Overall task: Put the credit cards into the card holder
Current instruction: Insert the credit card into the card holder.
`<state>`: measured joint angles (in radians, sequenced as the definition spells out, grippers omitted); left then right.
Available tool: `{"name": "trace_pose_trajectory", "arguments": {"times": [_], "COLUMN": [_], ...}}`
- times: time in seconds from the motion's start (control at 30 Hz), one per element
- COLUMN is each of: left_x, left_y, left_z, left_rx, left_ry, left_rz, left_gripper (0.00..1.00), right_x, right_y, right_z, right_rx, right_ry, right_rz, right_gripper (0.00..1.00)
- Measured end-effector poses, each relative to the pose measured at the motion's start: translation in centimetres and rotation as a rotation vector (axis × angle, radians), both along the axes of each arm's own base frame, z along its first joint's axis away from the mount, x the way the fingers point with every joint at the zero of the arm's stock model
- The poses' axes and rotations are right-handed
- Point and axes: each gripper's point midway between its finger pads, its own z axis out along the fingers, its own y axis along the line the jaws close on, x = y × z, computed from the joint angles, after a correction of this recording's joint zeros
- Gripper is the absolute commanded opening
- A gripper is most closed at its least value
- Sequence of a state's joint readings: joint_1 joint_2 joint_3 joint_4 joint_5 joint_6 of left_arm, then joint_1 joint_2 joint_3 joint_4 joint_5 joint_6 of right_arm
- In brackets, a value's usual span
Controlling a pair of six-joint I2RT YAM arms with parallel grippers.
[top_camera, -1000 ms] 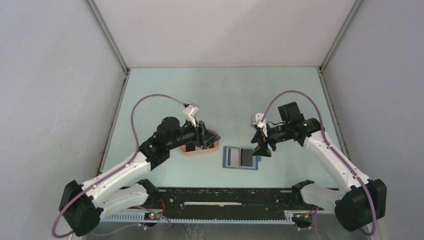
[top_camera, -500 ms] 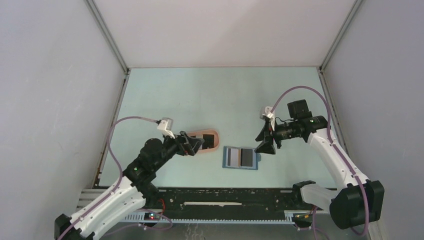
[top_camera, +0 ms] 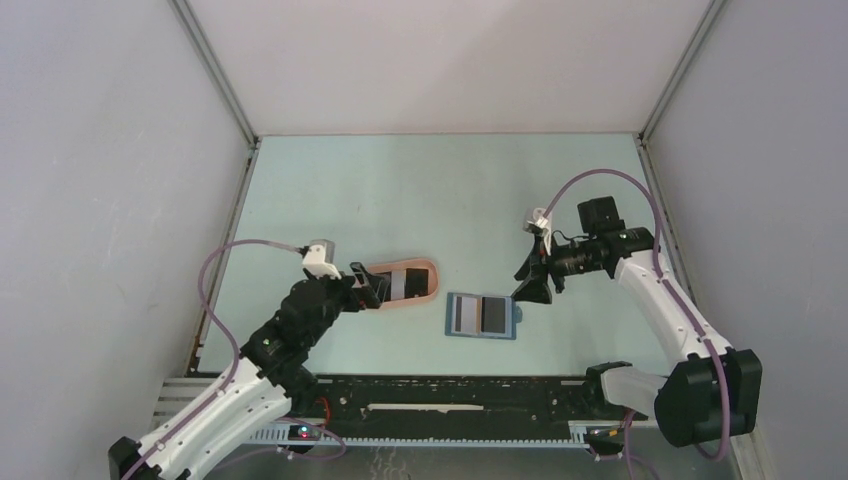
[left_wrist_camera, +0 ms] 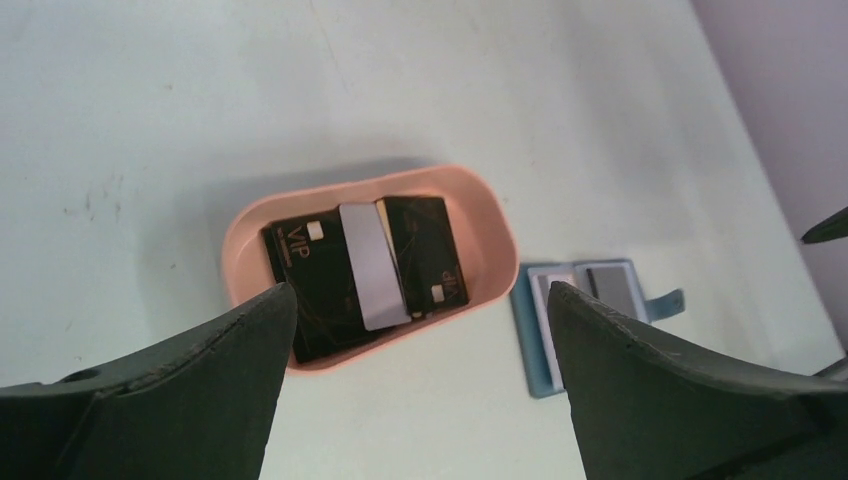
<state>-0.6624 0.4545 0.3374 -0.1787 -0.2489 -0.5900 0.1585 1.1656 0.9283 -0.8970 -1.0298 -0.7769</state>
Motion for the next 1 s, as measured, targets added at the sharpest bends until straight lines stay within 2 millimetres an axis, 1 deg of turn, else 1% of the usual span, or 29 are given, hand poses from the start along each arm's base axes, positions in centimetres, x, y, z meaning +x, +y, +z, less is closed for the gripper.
{"name": "trace_pose_trajectory", "arguments": {"times": [0.1, 0.17, 0.37, 0.43, 0.57, 0.67, 0.77, 0.83, 0.93, 1.0], "left_x": [-0.1, -0.2, -0.1, -0.3, -0.8, -1.2, -1.5, -1.9, -2.5, -2.9], "left_y": [-0.3, -0.7, -2.3, -3.4, -5.1, -6.1, -6.7, -7.0, -7.7, -8.3], "left_z": [-1.0, -1.0, 1.0, 1.8, 2.5, 3.0, 3.1, 3.1, 2.7, 1.9], "left_rx": [0.025, 0.026, -0.053, -0.095, -0.149, -0.185, -0.202, -0.206, -0.201, -0.19], "left_ry": [0.031, 0.034, -0.02, -0.033, -0.034, -0.031, -0.023, -0.017, -0.008, 0.006], "left_rz": [-0.022, -0.042, -0.104, -0.147, -0.233, -0.284, -0.317, -0.337, -0.364, -0.377], "left_gripper": [1.0, 1.0, 1.0, 1.0, 1.0, 1.0, 1.0, 1.0, 1.0, 0.99], "right_x": [0.1, 0.1, 0.1, 0.0, -0.1, 0.2, 0.4, 0.5, 0.7, 0.9], "right_y": [0.0, 0.1, 0.3, 0.5, 0.9, 1.3, 1.8, 2.0, 2.2, 2.1], "right_z": [-0.4, -0.6, -0.8, -0.8, -0.7, -0.5, -0.3, -0.5, -1.5, -2.4], "right_rx": [-0.002, -0.002, 0.013, 0.024, 0.061, 0.089, 0.12, 0.134, 0.133, 0.106], "right_ry": [0.022, 0.038, 0.087, 0.109, 0.176, 0.231, 0.296, 0.354, 0.447, 0.496], "right_rz": [-0.001, -0.004, -0.008, -0.01, -0.014, -0.034, -0.052, -0.061, -0.083, -0.112], "right_gripper": [0.67, 0.67, 0.67, 0.67, 0.67, 0.67, 0.64, 0.6, 0.55, 0.54]}}
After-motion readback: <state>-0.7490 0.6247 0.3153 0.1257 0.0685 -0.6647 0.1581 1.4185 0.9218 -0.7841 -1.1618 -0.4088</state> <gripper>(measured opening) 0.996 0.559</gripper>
